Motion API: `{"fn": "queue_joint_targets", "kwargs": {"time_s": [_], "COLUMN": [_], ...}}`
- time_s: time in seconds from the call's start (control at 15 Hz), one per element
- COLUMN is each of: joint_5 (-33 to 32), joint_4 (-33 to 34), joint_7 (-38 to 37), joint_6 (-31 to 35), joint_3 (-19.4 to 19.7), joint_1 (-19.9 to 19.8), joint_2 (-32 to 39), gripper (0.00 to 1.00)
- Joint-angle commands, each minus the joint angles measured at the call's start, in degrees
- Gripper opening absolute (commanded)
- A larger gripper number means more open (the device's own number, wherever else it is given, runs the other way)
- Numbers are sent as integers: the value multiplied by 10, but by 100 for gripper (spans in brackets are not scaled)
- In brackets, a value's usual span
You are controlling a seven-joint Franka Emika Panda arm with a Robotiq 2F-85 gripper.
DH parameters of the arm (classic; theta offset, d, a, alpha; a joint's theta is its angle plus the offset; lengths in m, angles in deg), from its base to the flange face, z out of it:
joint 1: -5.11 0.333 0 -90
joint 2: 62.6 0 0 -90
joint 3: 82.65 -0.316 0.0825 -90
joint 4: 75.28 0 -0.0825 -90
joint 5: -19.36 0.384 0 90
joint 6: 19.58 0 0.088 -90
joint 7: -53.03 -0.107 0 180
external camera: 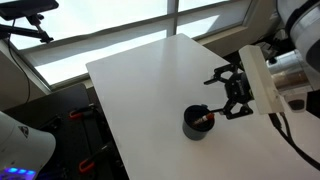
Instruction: Remove the marker from the mug
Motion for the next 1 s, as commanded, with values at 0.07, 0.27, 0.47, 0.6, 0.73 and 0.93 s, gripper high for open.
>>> {"fn": "queue_joint_targets", "kwargs": {"time_s": [0.07,0.27,0.47,0.6,0.73,0.93], "joint_5": [8,9,10,10,11,11], "joint_4": [59,86,115,132,146,167], "joint_7": [-39,-53,-67,-72,-76,-76], "joint_6": [-31,-42,-56,-66,-74,-88], "joint_3": [-7,-8,-9,-10,-11,-14], "joint_1": [-8,-14,-21,-27,-31,-38], "joint_2": [49,74,97,111,121,137], "gripper": [100,100,100,100,100,71]}}
